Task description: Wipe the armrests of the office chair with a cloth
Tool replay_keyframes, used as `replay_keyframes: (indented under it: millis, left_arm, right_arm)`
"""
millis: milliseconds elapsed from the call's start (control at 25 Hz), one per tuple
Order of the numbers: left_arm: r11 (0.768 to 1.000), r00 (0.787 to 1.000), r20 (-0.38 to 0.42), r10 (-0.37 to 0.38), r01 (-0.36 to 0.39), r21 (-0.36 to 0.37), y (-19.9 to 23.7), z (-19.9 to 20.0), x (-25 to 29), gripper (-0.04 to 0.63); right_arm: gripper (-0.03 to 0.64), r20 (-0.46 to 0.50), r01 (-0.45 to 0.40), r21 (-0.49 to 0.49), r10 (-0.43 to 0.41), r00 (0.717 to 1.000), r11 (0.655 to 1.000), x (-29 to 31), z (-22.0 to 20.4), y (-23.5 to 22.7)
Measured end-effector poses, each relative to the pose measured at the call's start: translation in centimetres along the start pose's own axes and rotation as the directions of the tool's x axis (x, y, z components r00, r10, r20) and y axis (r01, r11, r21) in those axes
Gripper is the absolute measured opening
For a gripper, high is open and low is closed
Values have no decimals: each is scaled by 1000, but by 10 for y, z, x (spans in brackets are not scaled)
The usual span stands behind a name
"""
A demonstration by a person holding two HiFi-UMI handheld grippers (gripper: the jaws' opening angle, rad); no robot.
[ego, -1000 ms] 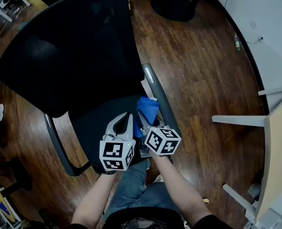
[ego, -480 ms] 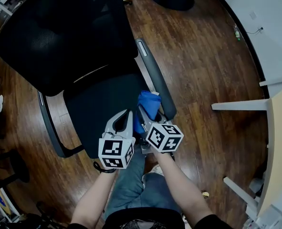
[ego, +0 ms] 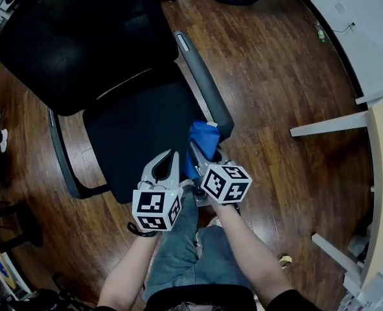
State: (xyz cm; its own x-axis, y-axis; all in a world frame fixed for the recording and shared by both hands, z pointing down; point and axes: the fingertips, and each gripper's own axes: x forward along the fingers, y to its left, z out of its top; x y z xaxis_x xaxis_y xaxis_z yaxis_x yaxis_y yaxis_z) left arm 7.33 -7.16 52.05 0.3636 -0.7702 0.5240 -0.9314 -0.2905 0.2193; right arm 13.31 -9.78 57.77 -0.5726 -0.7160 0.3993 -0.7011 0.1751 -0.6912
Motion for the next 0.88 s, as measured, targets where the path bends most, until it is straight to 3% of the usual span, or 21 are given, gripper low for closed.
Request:
replay_keyframes:
  millis: [200, 640, 880]
  left_arm:
    - [1000, 1000, -4, -5, 5, 13, -9, -22, -3, 5]
    - [999, 1000, -10, -30, 30, 39, -32, -56, 13, 5]
    - [996, 998, -13, -53, 54, 65, -48, -53, 17, 5]
  right_arm:
    - [137, 8, 2, 43, -3, 1000, 999, -7, -22, -20]
    - [137, -18, -11, 261, 16, 1000, 965, -7, -68, -72]
    - [137, 13, -25, 252, 22, 1000, 967, -18, -62, -71]
